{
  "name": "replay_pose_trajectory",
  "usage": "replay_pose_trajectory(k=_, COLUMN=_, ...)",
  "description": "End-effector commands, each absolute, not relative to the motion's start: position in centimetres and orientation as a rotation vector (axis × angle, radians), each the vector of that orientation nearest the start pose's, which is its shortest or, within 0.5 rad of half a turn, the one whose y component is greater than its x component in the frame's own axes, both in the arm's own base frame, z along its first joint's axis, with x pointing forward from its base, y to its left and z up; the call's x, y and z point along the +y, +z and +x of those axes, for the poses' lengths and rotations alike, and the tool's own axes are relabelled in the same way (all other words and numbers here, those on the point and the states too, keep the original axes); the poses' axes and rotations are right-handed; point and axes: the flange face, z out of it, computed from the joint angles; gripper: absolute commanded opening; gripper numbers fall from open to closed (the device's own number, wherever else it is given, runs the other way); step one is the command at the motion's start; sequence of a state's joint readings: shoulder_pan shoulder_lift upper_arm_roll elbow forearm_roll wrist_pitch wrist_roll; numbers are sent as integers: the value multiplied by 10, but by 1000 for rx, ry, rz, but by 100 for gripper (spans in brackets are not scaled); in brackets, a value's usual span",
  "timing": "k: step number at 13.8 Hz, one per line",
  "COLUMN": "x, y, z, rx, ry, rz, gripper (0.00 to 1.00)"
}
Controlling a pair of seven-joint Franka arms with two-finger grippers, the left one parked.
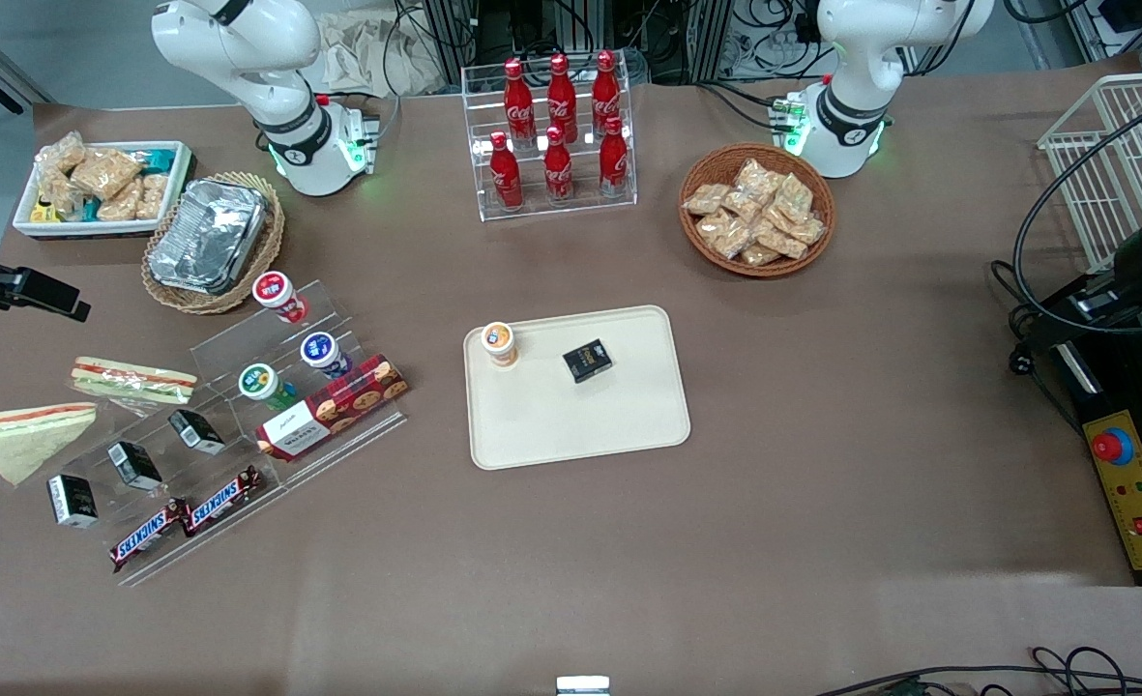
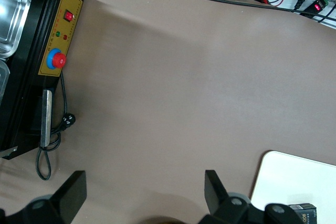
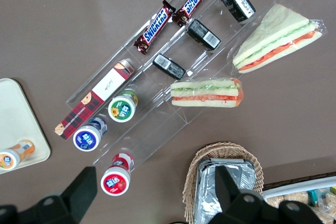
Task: Place sandwich on tray
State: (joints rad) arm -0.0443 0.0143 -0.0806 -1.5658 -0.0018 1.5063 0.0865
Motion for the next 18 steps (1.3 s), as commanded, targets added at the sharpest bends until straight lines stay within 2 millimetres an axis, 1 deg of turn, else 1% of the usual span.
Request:
replay_pose_trajectory(k=1, x=-69, y=614, z=552, rx=350, ry=83, rz=-3100, gripper=100)
replay_pose_trajectory(k=4, x=-66, y=614, z=555, rx=434, ry=70, rz=-3093, gripper=100)
replay_pose_trajectory(k=7, x=-73, y=618, z=553, rx=590, ry=52, rz=-3070, gripper=100)
replay_pose_trajectory(k=9, x=-81, y=618, z=553, rx=659, ry=52, rz=-3057, gripper=100)
replay_pose_trajectory(k=10, x=-101, y=616, z=550, rx=728, ry=56, rz=-3038, gripper=100)
replay_pose_trajectory(k=11, x=-115, y=614, z=549, rx=764, ry=61, rz=-3024, gripper=100)
replay_pose_trajectory(k=13, x=-122, y=612, z=554, rx=774, ry=19, rz=-3039, gripper=100)
replay_pose_trajectory(k=14, x=-131, y=609, z=554, rx=811, ry=24, rz=-3031, gripper=100)
replay_pose_trajectory(k=15, x=-135, y=609, z=553, rx=827, ry=21, rz=-3023, gripper=100)
replay_pose_trajectory(k=16, x=-140, y=600, z=558, rx=838, ry=30, rz=-3018, gripper=100)
replay_pose_trajectory(k=17, x=-159, y=594, z=562, rx=886, ry=-6, rz=-2999, gripper=100)
replay_pose_trajectory(k=18, x=-168, y=595, z=564, rx=908, ry=-57, rz=-2981, gripper=100)
